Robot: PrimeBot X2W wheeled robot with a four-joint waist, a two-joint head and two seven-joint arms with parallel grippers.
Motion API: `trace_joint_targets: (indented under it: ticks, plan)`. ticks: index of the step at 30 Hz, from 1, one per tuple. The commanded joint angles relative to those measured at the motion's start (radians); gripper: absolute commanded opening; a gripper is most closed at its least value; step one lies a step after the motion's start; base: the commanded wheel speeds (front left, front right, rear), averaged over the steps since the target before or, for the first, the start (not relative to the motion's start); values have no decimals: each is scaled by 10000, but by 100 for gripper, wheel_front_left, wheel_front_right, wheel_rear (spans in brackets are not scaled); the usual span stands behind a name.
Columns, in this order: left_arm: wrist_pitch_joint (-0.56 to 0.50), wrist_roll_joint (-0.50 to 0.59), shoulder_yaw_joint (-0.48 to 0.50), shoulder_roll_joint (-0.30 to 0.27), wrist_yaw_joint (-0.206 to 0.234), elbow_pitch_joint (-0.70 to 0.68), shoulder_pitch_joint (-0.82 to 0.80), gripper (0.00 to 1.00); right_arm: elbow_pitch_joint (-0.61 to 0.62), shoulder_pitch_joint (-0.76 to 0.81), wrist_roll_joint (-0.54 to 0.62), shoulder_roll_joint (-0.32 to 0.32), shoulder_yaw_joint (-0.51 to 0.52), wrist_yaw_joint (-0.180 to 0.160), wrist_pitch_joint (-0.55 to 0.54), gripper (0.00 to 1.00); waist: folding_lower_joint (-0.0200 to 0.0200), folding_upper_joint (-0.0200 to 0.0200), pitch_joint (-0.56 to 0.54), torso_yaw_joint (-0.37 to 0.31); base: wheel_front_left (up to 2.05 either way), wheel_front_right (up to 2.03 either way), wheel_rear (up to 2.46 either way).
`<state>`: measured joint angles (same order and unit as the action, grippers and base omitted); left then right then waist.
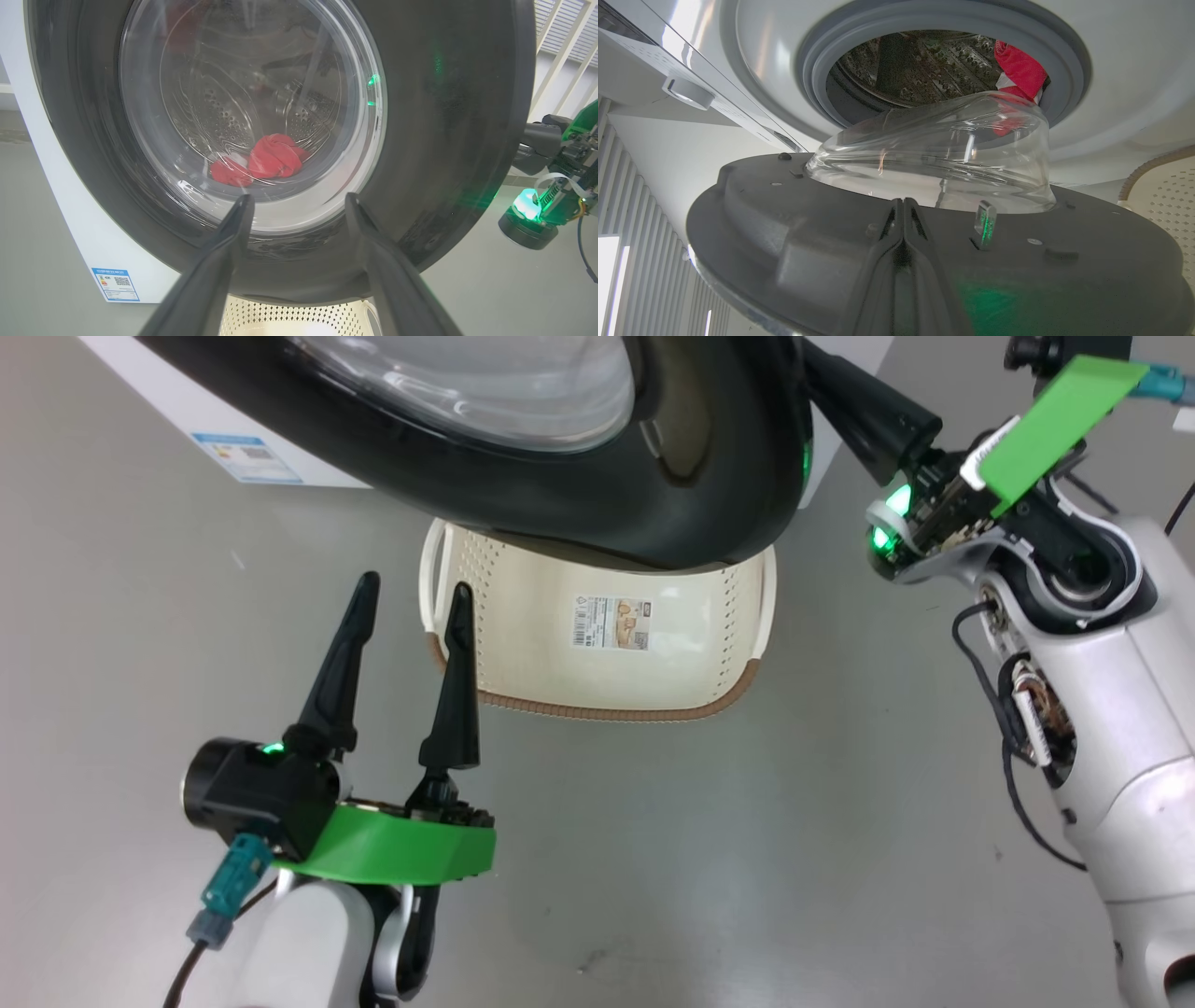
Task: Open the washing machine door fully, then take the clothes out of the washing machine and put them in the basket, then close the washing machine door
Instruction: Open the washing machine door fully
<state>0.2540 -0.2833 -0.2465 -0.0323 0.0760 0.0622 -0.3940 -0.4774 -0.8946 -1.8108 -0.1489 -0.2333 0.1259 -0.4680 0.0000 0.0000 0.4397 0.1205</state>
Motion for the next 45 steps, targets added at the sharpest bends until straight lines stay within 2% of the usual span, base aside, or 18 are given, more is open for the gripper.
trace_joint_targets:
  ticks: [1,8,16,37,45]
  plan:
    - [78,-39,241,-179,58,-275,-143,100,95,-281,-66,38,-187,48,-58,0,0,0,48,78,0,0,0]
    - [78,-38,195,-179,60,-240,-154,100,-269,-750,-176,-123,-678,48,-334,0,0,0,91,229,0,0,0]
    - [78,-59,204,-179,108,-221,-196,100,49,-611,-356,-275,-1041,48,-495,0,0,0,132,241,0,0,0]
    - [78,-121,332,-179,152,51,-29,100,891,798,-844,-401,-1741,48,-143,0,0,0,-534,143,0,0,0]
    - [78,-247,319,-179,131,147,104,100,1104,1328,-1036,-461,-2096,48,-45,0,0,0,-947,357,0,0,0]
